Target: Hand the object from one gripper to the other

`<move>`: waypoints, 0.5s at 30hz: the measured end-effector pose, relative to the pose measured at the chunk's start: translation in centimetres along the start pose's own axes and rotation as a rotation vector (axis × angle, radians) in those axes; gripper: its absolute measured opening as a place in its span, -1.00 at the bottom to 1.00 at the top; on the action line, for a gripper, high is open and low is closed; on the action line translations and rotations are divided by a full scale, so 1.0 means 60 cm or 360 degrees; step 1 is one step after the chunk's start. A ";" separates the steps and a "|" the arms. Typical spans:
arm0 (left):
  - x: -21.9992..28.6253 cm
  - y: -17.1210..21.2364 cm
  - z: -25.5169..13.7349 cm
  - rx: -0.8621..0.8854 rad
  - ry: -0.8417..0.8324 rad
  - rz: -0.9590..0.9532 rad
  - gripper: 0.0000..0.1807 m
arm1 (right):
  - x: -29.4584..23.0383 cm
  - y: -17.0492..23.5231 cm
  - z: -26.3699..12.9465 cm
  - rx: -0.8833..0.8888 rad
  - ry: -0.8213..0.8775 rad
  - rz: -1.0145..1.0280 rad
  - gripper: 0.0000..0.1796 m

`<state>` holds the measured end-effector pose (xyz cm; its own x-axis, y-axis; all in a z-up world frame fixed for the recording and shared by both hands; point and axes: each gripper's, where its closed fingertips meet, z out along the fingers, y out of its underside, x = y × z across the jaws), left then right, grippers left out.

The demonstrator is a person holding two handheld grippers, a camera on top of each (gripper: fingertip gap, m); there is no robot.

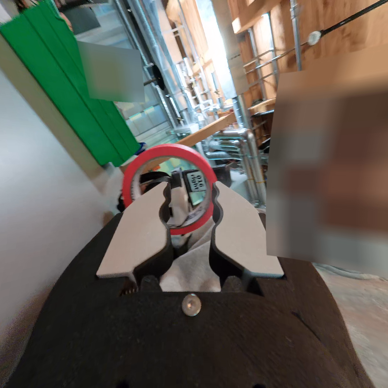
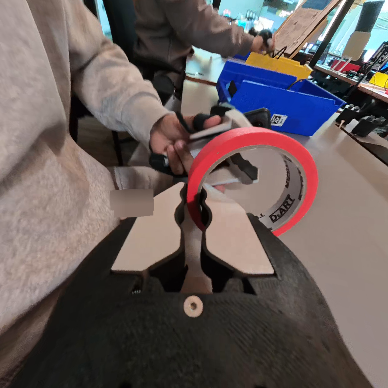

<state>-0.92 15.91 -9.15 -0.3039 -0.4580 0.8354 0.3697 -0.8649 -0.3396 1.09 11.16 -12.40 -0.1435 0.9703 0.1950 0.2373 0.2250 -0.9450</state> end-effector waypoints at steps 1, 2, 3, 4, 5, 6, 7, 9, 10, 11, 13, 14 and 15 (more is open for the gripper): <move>-0.008 -0.002 -0.002 0.0004 -0.0067 0.0058 -0.58 | -0.001 -0.008 -0.002 0.0051 -0.0020 0.0060 -0.88; -0.014 -0.005 -0.003 0.0016 -0.0132 0.0117 -0.55 | -0.002 -0.017 -0.003 0.0106 -0.0046 0.0123 -0.88; -0.017 -0.007 -0.004 0.0019 -0.0188 0.0190 -0.52 | -0.005 -0.026 -0.004 0.0163 -0.0078 0.0186 -0.88; -0.020 -0.006 -0.004 -0.0001 -0.0252 0.0276 -0.49 | -0.008 -0.035 -0.005 0.0216 -0.0112 0.0246 -0.88; -0.024 -0.004 -0.003 -0.0037 -0.0317 0.0369 -0.46 | -0.011 -0.044 -0.005 0.0265 -0.0144 0.0302 -0.87; -0.027 -0.001 -0.002 -0.0077 -0.0379 0.0464 -0.43 | -0.015 -0.052 -0.005 0.0310 -0.0178 0.0351 -0.87; -0.030 0.002 -0.001 -0.0114 -0.0436 0.0557 -0.40 | -0.019 -0.059 -0.004 0.0350 -0.0213 0.0394 -0.87; -0.032 0.005 0.002 -0.0159 -0.0517 0.0724 -0.35 | -0.028 -0.070 -0.002 0.0406 -0.0276 0.0465 -0.88; -0.031 0.006 0.004 -0.0172 -0.0539 0.0792 -0.34 | -0.032 -0.073 0.000 0.0418 -0.0307 0.0490 -0.88; -0.031 0.008 0.006 -0.0186 -0.0558 0.0848 -0.34 | -0.037 -0.074 0.002 0.0422 -0.0333 0.0507 -0.88; -0.031 0.014 0.010 -0.0224 -0.0587 0.0916 -0.35 | -0.047 -0.078 0.007 0.0427 -0.0372 0.0518 -0.87; -0.031 0.019 0.012 -0.0247 -0.0586 0.0929 -0.36 | -0.051 -0.079 0.010 0.0430 -0.0387 0.0521 -0.87; -0.032 0.023 0.014 -0.0270 -0.0582 0.0931 -0.39 | -0.055 -0.082 0.012 0.0436 -0.0401 0.0523 -0.87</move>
<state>0.89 15.75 -10.84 0.2279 -0.7842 0.5771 0.2315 -0.5320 -0.8145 -0.30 6.79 -8.61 -0.3392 0.9266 -0.1622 0.0523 -0.1536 -0.9867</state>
